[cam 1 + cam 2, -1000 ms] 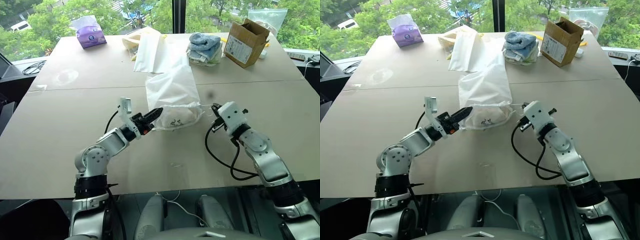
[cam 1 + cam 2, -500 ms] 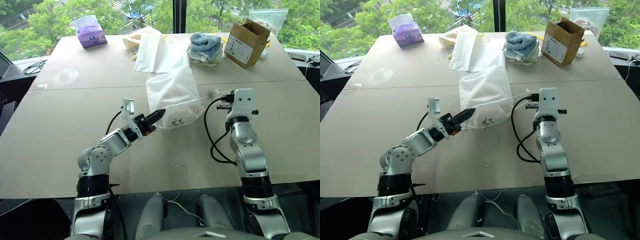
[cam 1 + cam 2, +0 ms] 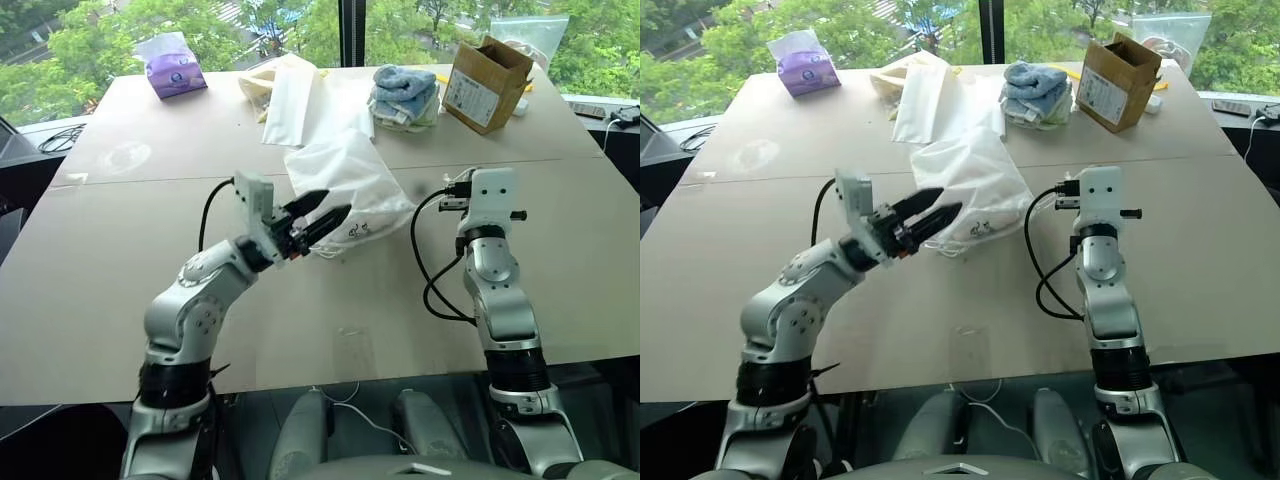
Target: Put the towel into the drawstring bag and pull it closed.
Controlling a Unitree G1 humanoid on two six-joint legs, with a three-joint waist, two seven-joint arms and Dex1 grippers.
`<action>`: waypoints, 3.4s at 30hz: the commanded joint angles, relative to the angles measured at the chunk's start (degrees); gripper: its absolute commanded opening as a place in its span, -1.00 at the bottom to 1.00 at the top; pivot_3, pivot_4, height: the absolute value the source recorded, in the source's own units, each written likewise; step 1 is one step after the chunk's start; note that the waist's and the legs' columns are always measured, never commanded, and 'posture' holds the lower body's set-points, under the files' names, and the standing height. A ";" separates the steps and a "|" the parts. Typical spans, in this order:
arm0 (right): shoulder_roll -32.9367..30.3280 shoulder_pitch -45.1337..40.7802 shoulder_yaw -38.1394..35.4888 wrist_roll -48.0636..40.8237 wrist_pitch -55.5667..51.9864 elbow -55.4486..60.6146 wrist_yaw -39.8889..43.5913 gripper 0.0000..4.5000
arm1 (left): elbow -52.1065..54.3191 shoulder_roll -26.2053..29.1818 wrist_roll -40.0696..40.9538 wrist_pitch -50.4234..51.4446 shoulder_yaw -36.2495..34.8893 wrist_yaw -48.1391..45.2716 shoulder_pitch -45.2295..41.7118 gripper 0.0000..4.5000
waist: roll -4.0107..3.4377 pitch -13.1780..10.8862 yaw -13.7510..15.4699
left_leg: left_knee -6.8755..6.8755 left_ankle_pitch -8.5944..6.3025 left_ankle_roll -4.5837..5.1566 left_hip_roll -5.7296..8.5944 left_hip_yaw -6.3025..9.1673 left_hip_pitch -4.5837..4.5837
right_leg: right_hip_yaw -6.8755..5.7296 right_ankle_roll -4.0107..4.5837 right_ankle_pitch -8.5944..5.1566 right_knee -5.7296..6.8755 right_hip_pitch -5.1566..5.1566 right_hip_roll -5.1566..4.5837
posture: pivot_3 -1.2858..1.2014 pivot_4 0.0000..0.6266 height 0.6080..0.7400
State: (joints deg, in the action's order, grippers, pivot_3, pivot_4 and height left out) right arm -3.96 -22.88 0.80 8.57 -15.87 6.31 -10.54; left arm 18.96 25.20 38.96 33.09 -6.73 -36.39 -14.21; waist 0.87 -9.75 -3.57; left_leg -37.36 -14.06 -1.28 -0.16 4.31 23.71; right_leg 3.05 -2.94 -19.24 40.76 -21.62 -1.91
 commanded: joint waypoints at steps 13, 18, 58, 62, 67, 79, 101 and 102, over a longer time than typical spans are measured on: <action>1.72 0.56 2.09 1.60 0.96 3.18 1.35 -1.00 | -13.86 -3.55 -30.56 -29.33 11.28 5.66 8.27 0.35 | -0.02 0.01 1.23 | -0.02 -0.01 0.03 0.06 0.04 0.05 | -0.06 0.00 0.00 -0.01 0.00 -0.06 | 0.03 -0.52 1.00; 2.34 0.76 2.45 2.09 0.85 3.21 1.62 -1.00 | -19.94 -1.50 -39.88 -41.10 12.80 8.80 5.52 0.35 | -0.05 0.04 1.10 | 0.00 -0.01 0.02 0.04 0.01 -0.01 | -0.03 0.00 0.00 0.02 0.00 -0.02 | 0.03 -0.52 1.00; 3.09 8.66 4.67 4.12 -10.40 14.95 5.16 -1.00 | -12.29 -6.06 -50.40 -50.32 8.79 24.95 9.96 0.35 | -0.05 0.05 1.14 | -0.01 -0.14 0.23 0.06 0.03 0.04 | -0.07 0.00 0.00 0.04 -0.05 -0.05 | 0.03 -0.52 1.00; 3.02 8.65 4.51 4.23 -10.55 15.20 5.22 -1.00 | -14.61 -6.43 -52.32 -49.04 9.21 25.88 8.57 0.35 | -0.05 0.05 1.14 | -0.01 -0.14 0.23 0.07 0.03 0.04 | -0.07 0.00 0.00 0.04 -0.05 -0.04 | 0.03 -0.52 1.00; 2.76 8.94 4.13 4.39 -10.85 15.74 5.27 -1.00 | -16.11 -6.35 -53.48 -48.68 9.79 25.82 8.19 0.35 | -0.05 0.05 1.13 | -0.01 -0.13 0.23 0.07 0.03 0.04 | -0.07 0.00 0.00 0.04 -0.05 -0.05 | 0.03 -0.52 1.00; 2.76 8.62 3.43 4.50 -10.93 15.73 5.05 -1.00 | -21.09 -6.75 -57.33 -45.61 5.63 35.25 4.19 0.35 | -0.04 0.06 1.06 | -0.02 -0.13 0.23 0.07 0.03 0.04 | -0.06 0.00 0.00 0.05 -0.05 -0.04 | 0.03 -0.52 1.00; 2.36 5.23 -0.39 5.40 -7.05 12.59 1.72 -1.00 | -29.93 -1.80 -57.40 -40.48 -3.59 46.45 -7.44 0.35 | -0.01 0.08 1.19 | -0.03 -0.01 0.02 0.08 0.06 0.06 | -0.10 0.00 0.00 0.07 -0.06 -0.05 | 0.03 -0.52 1.00; 2.11 4.53 -1.12 5.85 -6.27 12.30 0.68 -1.00 | -30.88 -1.03 -57.44 -40.68 -3.94 46.90 -8.78 0.35 | -0.01 0.07 1.19 | -0.04 -0.01 0.02 0.08 0.06 0.06 | -0.11 0.00 0.01 0.08 -0.06 -0.05 | 0.03 -0.52 1.00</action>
State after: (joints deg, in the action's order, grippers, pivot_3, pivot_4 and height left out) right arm -1.37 -16.83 1.20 13.32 -24.57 17.23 -8.01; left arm -12.23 22.77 -18.81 -6.88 -8.80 9.06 -21.35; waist 0.86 -9.68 -2.38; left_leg -37.40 -14.06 -1.26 -0.07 4.37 23.76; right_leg 2.95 -2.94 -19.23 40.84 -21.68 -1.96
